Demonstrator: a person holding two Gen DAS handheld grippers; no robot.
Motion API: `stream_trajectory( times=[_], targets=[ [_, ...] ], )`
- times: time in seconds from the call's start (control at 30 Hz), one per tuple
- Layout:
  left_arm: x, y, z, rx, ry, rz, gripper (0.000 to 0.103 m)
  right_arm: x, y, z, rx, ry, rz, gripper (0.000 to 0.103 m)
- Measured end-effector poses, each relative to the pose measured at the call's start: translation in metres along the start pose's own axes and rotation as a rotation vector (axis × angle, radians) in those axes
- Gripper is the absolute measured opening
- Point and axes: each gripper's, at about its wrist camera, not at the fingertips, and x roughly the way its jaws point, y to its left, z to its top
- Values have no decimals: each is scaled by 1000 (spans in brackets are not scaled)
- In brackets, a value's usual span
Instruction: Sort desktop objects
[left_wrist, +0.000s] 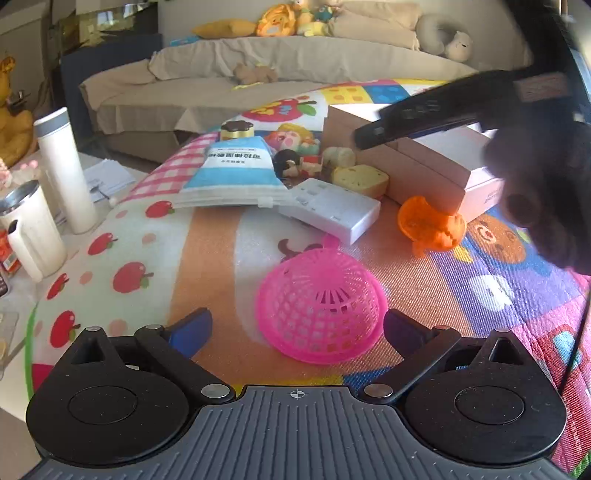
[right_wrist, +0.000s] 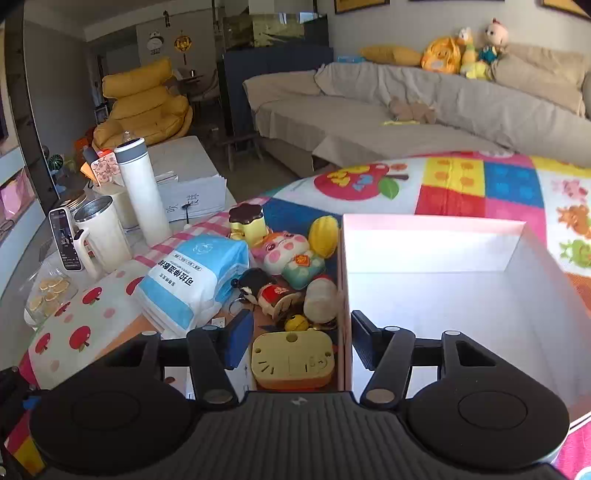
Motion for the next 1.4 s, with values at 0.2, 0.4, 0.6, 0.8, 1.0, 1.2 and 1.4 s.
stream_trajectory(
  times=[0.2,0.4,0.6,0.8,1.0,1.2,1.4],
  targets=[
    [-1,5,0,-19,6,21,102,-72,-12,-16,-97,-134,-189,76],
    [0,-3,1,-13,26,7,102,-66,-126,-16,204,-84,-296,84],
    [-4,-5,4,-2,23,23,103,-32,-161,-33,325,-43,-237,88],
    [-1,-5,6,-10,29,21,103,-50,-127,-50,233,-29,-166,91],
    [-4,-3,3,3,29,40,103,-92,-70,-58,64,-111,-190,91],
    [-10,8,2,-7,29,94,103,-80,7,-69,-73,16,-29,81],
    [-12,6,1,10,39,96,103,-31,28,-71,-60,114,-3,51]
  ],
)
